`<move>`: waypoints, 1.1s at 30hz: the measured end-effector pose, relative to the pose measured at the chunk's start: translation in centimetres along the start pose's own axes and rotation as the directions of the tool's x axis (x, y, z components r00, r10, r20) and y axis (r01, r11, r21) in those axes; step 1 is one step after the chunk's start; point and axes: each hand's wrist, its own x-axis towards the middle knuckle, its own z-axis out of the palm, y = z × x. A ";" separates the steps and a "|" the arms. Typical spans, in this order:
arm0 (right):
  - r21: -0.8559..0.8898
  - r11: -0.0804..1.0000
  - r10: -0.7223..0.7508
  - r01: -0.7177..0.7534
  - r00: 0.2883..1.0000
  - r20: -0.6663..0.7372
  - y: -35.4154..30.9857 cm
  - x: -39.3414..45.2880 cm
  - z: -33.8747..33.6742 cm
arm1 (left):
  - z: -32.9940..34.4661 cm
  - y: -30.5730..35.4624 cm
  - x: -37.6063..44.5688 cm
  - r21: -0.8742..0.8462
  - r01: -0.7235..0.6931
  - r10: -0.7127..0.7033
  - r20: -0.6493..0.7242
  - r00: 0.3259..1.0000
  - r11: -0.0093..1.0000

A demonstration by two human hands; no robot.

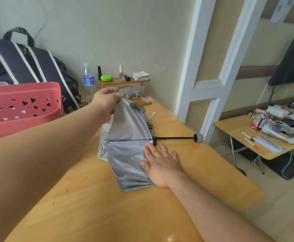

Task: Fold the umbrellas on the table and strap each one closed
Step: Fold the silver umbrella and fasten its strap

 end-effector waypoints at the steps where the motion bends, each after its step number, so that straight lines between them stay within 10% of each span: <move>1: 0.003 1.000 -0.004 0.004 1.000 0.004 0.0 0.0 -0.1 | -0.6 0.0 -0.5 -0.054 0.013 -0.012 0.016 1.000 0.998; 6: 0.022 0.999 -0.027 0.026 1.000 0.003 0.0 -0.4 0.0 | -2.9 -1.4 -3.4 -0.082 0.244 -0.213 0.280 0.936 0.966; 16: 0.112 0.992 -0.059 0.060 0.998 -0.011 -0.1 -0.8 -1.6 | -3.2 -2.0 -5.0 -0.048 0.108 -0.100 0.146 0.984 0.993; 24: 0.419 0.905 0.172 0.070 0.842 -0.511 -0.9 2.6 -10.5 | -1.8 -2.8 -6.0 -0.167 0.019 -0.004 0.088 0.996 0.986; 33: 0.619 0.777 0.104 0.115 0.946 -0.306 -2.8 8.1 -9.9 | -3.3 -3.4 -8.8 -0.183 0.121 -0.074 0.246 0.966 0.976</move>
